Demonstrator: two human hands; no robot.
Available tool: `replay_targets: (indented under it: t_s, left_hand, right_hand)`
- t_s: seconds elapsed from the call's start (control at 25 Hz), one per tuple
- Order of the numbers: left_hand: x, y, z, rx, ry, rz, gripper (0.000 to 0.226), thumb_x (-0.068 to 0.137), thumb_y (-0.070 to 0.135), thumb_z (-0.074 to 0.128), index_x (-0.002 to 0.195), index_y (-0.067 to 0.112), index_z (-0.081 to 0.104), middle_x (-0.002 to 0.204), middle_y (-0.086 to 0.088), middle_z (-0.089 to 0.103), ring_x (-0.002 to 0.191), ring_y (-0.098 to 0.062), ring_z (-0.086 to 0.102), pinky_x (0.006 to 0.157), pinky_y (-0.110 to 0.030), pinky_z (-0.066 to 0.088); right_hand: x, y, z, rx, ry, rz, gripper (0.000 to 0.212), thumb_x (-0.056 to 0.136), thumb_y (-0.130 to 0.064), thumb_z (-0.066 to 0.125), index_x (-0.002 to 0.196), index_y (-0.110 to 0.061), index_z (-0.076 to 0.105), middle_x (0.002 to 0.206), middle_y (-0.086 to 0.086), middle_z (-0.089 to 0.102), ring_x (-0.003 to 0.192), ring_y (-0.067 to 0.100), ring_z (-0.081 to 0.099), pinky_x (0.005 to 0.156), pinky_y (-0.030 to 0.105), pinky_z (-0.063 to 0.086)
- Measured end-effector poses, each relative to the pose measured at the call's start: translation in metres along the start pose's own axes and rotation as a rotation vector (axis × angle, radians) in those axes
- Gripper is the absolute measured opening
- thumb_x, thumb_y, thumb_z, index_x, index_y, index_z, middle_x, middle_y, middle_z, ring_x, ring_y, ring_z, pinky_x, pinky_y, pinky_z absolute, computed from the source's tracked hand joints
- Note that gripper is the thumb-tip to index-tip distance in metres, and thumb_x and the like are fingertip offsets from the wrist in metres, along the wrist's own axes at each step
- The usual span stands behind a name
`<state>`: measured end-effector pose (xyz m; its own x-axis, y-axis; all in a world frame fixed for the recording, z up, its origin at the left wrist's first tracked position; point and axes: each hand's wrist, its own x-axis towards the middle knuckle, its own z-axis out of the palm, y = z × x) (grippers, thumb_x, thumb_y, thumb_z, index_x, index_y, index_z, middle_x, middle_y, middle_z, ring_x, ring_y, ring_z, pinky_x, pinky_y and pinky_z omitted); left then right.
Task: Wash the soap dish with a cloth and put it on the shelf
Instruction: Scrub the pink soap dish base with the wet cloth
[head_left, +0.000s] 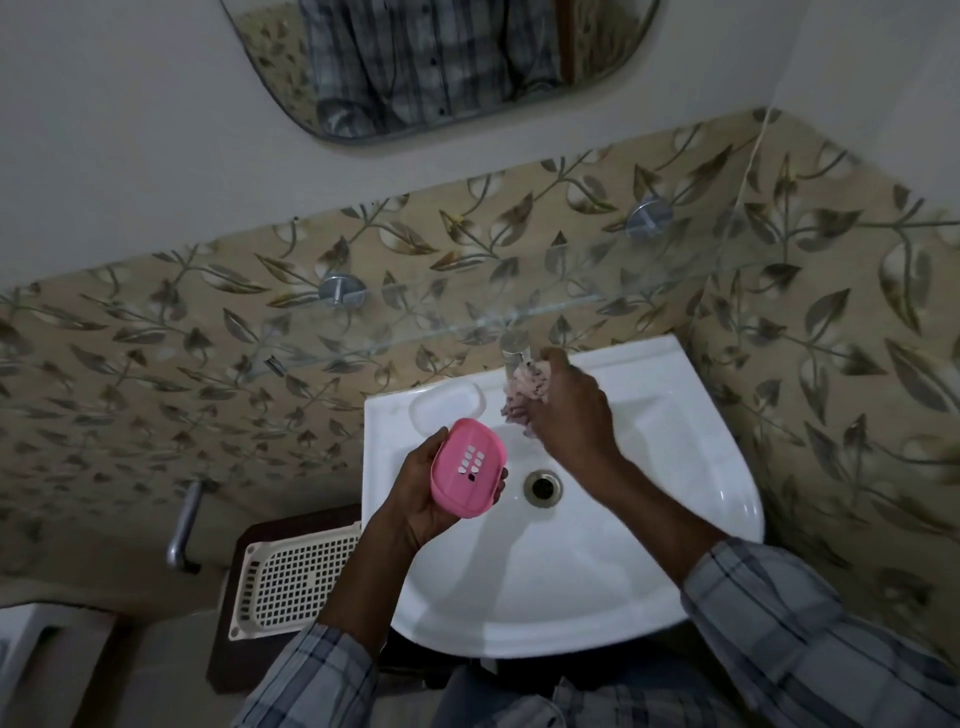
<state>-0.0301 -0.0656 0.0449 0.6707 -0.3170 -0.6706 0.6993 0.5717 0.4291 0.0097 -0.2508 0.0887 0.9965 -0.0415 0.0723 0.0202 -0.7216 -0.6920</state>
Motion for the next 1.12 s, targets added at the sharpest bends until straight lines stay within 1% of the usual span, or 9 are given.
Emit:
replay_targets:
  t_s: [0.08, 0.2, 0.28, 0.4, 0.52, 0.72, 0.84, 1.0, 1.12]
  left_hand:
    - [0.005, -0.007, 0.006, -0.006, -0.026, 0.028, 0.048, 0.083, 0.039, 0.059, 0.106, 0.0, 0.074, 0.107, -0.025, 0.069, 0.091, -0.039, 0.068, 0.081, -0.046, 0.058]
    - [0.006, -0.005, 0.007, -0.005, -0.037, 0.065, 0.041, 0.094, 0.032, 0.048, 0.114, 0.003, 0.068, 0.109, -0.02, 0.071, 0.094, -0.034, 0.071, 0.086, -0.047, 0.057]
    - [0.002, 0.001, 0.003, -0.018, -0.037, 0.025, 0.043, 0.098, 0.033, 0.041, 0.113, 0.002, 0.068, 0.108, -0.022, 0.07, 0.092, -0.037, 0.07, 0.082, -0.048, 0.058]
    - [-0.001, 0.007, -0.004, -0.036, -0.054, -0.042, 0.049, 0.099, 0.036, 0.039, 0.114, 0.0, 0.068, 0.111, -0.024, 0.07, 0.093, -0.039, 0.069, 0.083, -0.05, 0.057]
    - [-0.007, 0.004, -0.003, -0.044, -0.088, -0.1, 0.043, 0.095, 0.029, 0.045, 0.122, 0.001, 0.063, 0.111, -0.025, 0.069, 0.093, -0.038, 0.07, 0.09, -0.053, 0.054]
    - [-0.008, 0.001, 0.011, 0.065, -0.036, -0.093, 0.035, 0.091, 0.025, 0.052, 0.108, -0.001, 0.07, 0.109, -0.024, 0.069, 0.096, -0.039, 0.068, 0.087, -0.049, 0.056]
    - [-0.005, 0.001, 0.012, 0.109, 0.022, -0.035, 0.031, 0.088, 0.029, 0.057, 0.099, 0.002, 0.068, 0.098, -0.019, 0.068, 0.091, -0.032, 0.068, 0.087, -0.043, 0.054]
    - [-0.01, 0.001, 0.009, 0.017, -0.022, -0.026, 0.04, 0.086, 0.03, 0.055, 0.083, -0.004, 0.076, 0.075, -0.017, 0.073, 0.071, -0.029, 0.073, 0.07, -0.041, 0.062]
    - [-0.01, -0.006, 0.011, 0.011, -0.017, -0.065, 0.035, 0.085, 0.026, 0.059, 0.083, -0.004, 0.075, 0.077, -0.018, 0.073, 0.071, -0.031, 0.073, 0.068, -0.04, 0.062]
  right_hand:
    - [-0.021, -0.008, 0.022, -0.071, -0.031, -0.07, 0.043, 0.088, -0.018, 0.064, 0.127, -0.014, 0.047, 0.113, 0.014, 0.069, 0.104, 0.035, 0.065, 0.083, 0.039, 0.052]
    - [-0.051, -0.001, 0.044, 0.105, -0.331, -0.217, 0.054, 0.082, -0.013, 0.065, 0.131, -0.019, 0.043, 0.124, 0.009, 0.063, 0.114, 0.029, 0.06, 0.094, 0.037, 0.052]
    - [-0.055, 0.015, 0.038, 0.243, -0.407, -0.312, 0.063, 0.08, -0.01, 0.065, 0.136, -0.02, 0.04, 0.132, 0.008, 0.06, 0.119, 0.025, 0.058, 0.098, 0.035, 0.051]
    - [-0.063, 0.039, 0.032, 0.147, -0.46, -0.622, 0.075, 0.08, -0.002, 0.054, 0.15, -0.014, 0.03, 0.153, 0.01, 0.039, 0.14, 0.024, 0.038, 0.115, 0.038, 0.035]
    - [-0.051, 0.054, 0.023, -0.124, -0.425, -0.986, 0.078, 0.08, -0.002, 0.057, 0.152, -0.011, 0.03, 0.158, 0.006, 0.032, 0.147, 0.024, 0.027, 0.119, 0.043, 0.022]
    - [-0.034, 0.04, 0.022, 0.139, -0.372, -0.743, 0.058, 0.081, -0.018, 0.065, 0.137, -0.008, 0.053, 0.132, 0.013, 0.059, 0.12, 0.026, 0.054, 0.099, 0.046, 0.046]
    - [-0.043, 0.029, 0.036, 0.027, -0.268, -0.929, 0.058, 0.074, -0.012, 0.075, 0.13, -0.012, 0.059, 0.128, 0.013, 0.059, 0.116, 0.03, 0.054, 0.093, 0.045, 0.047]
    - [-0.033, 0.032, 0.034, 0.019, -0.169, -1.168, 0.053, 0.075, 0.004, 0.066, 0.126, -0.012, 0.063, 0.125, 0.013, 0.064, 0.12, 0.029, 0.053, 0.1, 0.045, 0.043]
    - [-0.032, 0.043, 0.033, -0.037, -0.117, -1.347, 0.04, 0.082, 0.005, 0.065, 0.121, -0.006, 0.066, 0.119, 0.015, 0.066, 0.117, 0.032, 0.056, 0.104, 0.046, 0.043]
